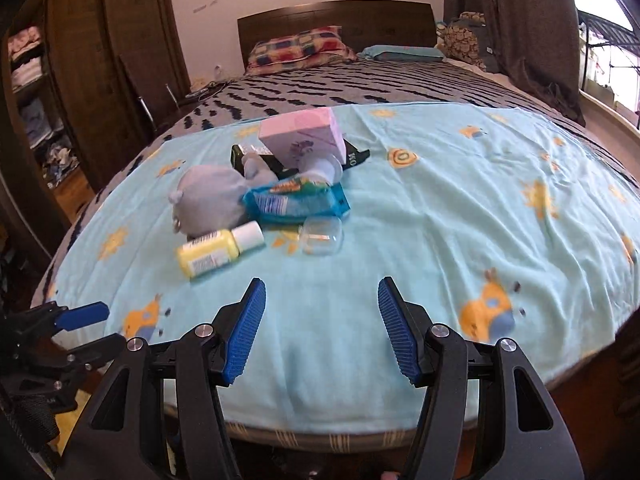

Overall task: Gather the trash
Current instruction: 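Open both grippers to drop the items into the bin and lift back, then grasp the yellow bottle with the left gripper while the right gripper grasps the clear plastic box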

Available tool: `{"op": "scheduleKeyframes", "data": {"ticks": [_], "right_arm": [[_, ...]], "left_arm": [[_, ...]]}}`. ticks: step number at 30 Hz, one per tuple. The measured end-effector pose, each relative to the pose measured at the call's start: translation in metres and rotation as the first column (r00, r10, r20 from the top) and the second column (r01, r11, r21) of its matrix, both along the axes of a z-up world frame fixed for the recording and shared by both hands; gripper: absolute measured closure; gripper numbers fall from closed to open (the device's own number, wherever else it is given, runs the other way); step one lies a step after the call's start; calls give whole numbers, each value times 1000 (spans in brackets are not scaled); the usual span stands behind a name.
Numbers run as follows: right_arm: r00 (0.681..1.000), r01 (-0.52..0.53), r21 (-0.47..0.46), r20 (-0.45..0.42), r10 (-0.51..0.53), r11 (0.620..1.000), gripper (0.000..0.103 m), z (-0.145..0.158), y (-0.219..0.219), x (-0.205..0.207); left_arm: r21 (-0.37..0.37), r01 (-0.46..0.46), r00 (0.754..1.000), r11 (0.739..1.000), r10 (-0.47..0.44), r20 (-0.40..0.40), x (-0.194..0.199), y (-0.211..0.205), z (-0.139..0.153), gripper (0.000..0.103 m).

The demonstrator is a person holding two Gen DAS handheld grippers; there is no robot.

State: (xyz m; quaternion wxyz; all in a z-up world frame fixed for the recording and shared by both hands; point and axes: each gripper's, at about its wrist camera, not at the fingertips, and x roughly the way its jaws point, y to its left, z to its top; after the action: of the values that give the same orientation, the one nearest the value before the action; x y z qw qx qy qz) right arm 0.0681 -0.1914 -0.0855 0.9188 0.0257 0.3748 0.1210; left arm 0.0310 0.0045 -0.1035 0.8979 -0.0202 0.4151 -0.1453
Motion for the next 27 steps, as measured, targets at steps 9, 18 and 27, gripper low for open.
{"op": "scheduleKeyframes", "data": {"ticks": [9,18,27], "right_arm": [[997,14,18,-79,-13,1000,43,-27,14,52],[995,21,34,-103,-18,999,44,-41,20,77],[995,19,-1,-93,-19,1000,63,-43,17,78]], "left_arm": [[52,41,999,998,-42,13,42,-21,-12,44],[64,75,997,995,-76,-2,74,-40,-24,52],[63,100,995,993,-100,7,83,-44,-25,67]]}}
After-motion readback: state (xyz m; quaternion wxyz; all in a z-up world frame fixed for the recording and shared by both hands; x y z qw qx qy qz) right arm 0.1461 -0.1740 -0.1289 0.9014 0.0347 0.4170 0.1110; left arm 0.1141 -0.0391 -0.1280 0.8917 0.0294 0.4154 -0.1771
